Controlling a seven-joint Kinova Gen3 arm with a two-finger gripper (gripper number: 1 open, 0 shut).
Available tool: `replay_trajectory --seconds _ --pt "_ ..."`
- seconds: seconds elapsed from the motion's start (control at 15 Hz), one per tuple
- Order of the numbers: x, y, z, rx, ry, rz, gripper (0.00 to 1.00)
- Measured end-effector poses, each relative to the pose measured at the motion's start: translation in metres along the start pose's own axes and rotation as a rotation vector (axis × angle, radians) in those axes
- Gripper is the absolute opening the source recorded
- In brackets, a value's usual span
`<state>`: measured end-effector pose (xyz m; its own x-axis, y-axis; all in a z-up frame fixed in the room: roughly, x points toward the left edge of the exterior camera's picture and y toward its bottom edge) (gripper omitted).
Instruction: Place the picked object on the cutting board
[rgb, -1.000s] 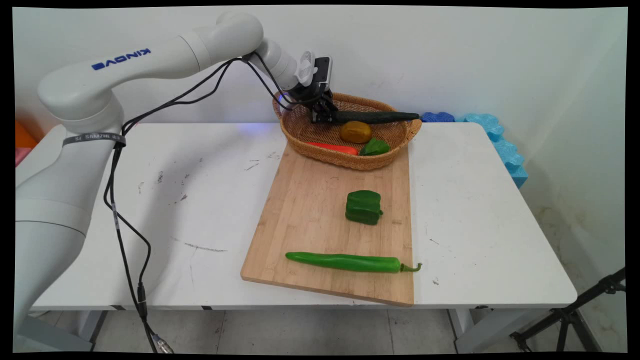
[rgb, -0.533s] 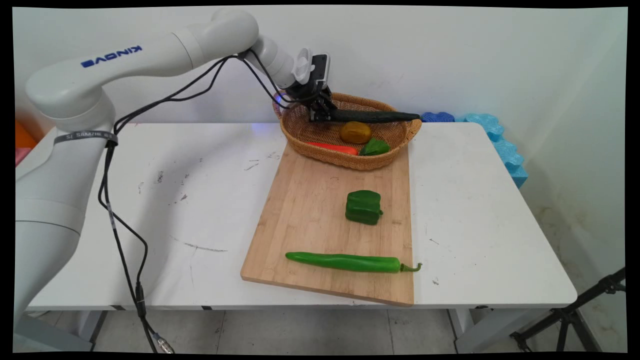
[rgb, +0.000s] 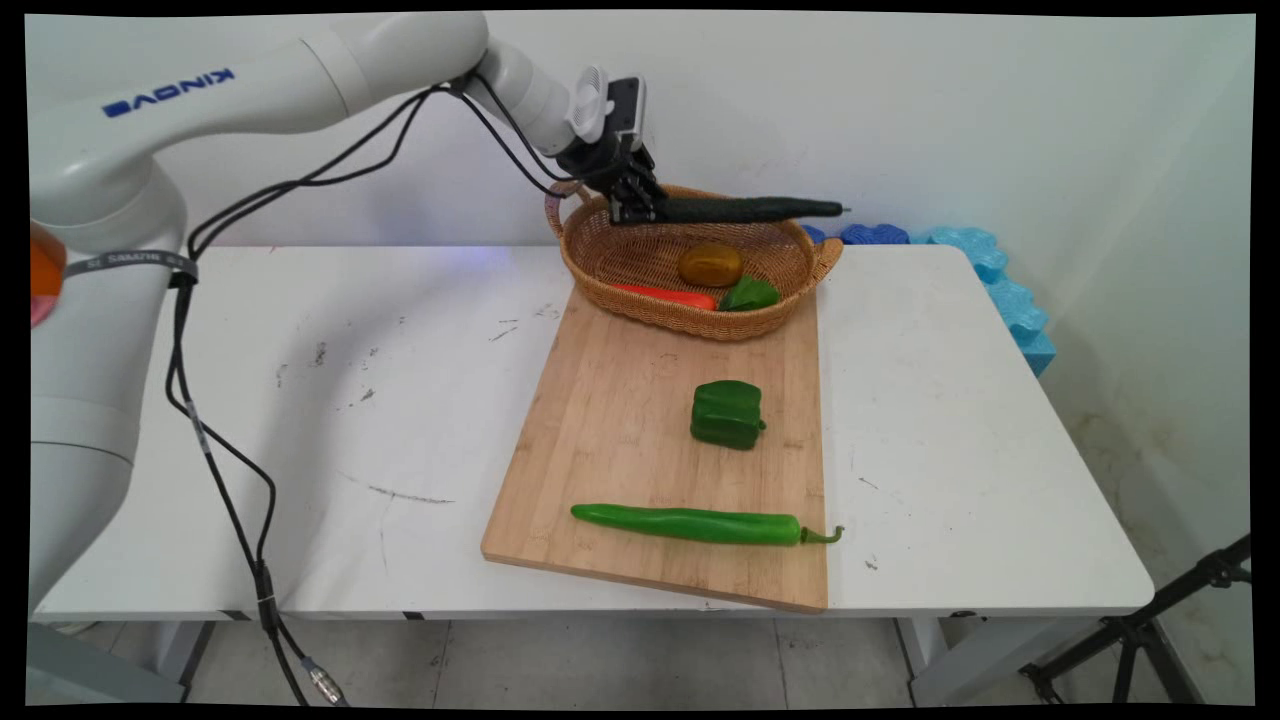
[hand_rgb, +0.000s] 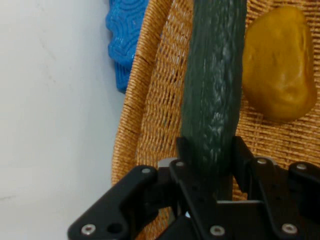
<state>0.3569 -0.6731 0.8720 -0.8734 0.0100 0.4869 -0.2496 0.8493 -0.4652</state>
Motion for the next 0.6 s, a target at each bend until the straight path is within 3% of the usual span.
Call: replay_trajectory --seconds 0.6 --pt "0.012 0.013 -0.073 0.000 0.031 -0.107 0.00"
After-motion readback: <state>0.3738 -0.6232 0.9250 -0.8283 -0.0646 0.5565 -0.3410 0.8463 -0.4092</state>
